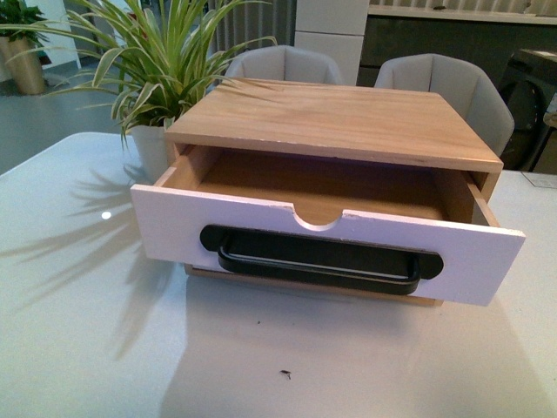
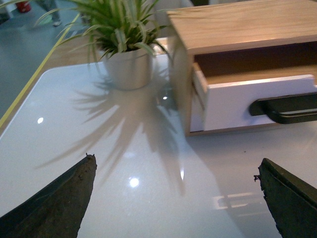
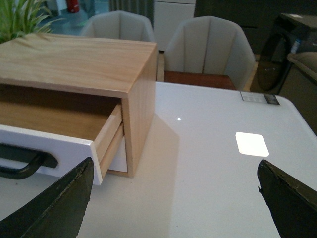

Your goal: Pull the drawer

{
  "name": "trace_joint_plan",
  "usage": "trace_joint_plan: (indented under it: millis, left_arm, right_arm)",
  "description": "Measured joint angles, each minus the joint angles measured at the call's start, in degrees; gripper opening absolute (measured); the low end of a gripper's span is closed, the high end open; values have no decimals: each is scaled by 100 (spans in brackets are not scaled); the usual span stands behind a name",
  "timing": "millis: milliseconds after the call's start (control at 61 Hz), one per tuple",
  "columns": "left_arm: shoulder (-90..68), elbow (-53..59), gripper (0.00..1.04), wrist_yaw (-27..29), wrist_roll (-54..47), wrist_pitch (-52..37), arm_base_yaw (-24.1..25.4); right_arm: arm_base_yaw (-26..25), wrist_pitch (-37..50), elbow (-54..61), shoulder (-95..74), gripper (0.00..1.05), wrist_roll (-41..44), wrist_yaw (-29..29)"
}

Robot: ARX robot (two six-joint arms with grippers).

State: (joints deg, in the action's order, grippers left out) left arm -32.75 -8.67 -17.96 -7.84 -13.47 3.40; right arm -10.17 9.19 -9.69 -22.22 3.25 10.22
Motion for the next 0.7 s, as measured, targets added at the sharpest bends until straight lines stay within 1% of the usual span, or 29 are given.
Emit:
trace_joint_plan:
  millis: [66, 98, 230, 246, 279, 311, 361, 377, 410, 426, 475, 492, 525, 574, 639, 689, 705]
  left_arm:
    - [518, 118, 97, -24, 402, 310, 321]
    - [702, 151, 97, 96, 485, 424, 326]
    - [798, 155, 97, 109, 581, 446, 326]
    - [800, 155, 97, 109, 584, 446, 326]
    - [800, 155, 97, 107, 590, 446, 326]
    - [813, 175, 97, 225, 599, 393, 284]
    - [909, 413, 87, 1145, 673, -229, -55]
    - [933, 446, 85, 1261, 684, -302, -101]
    - [1036, 527, 78, 1574, 706, -446, -238]
    - [1064, 535, 76, 1617, 708, -450, -258]
    - [1193, 579, 65, 1757, 726, -439, -304]
    - [1211, 586, 64, 1773, 726, -433, -308]
    - [1285, 608, 56, 1792, 732, -382, -310]
    - [1375, 629, 47, 1799, 734, -306, -319]
    - [1493, 774, 35, 1786, 737, -398, -323]
    - [1578, 796, 24, 1805, 752, -328, -330]
    - [1628, 796, 19, 1799, 752, -284, -330]
  right_arm:
    - [-195, -317, 94, 433, 96, -461, 92]
    - [-203, -332, 96, 466, 96, -575, 96]
    - [-223, -328, 96, 483, 96, -706, 125]
    - [-223, -306, 105, 490, 95, -697, 140]
    - [-201, -136, 175, 540, 89, -597, 129]
    - [-164, -94, 223, 586, 84, -540, 101]
    - [-39, -90, 313, 717, 73, -472, -7]
    - [-17, -90, 328, 732, 71, -463, -31]
    - [66, -96, 385, 791, 64, -439, -136]
    - [85, -101, 398, 804, 63, -428, -149]
    - [197, -120, 470, 894, 52, -389, -245]
    - [232, -131, 479, 909, 50, -382, -302]
    - [494, -181, 507, 988, 43, -378, -719]
    - [804, -221, 542, 1084, 35, -365, -957]
    - [966, -802, 568, 1545, 22, -352, -946]
    - [984, -931, 619, 1823, 12, -350, -1027]
    - [981, -931, 621, 1864, 6, -350, -1027]
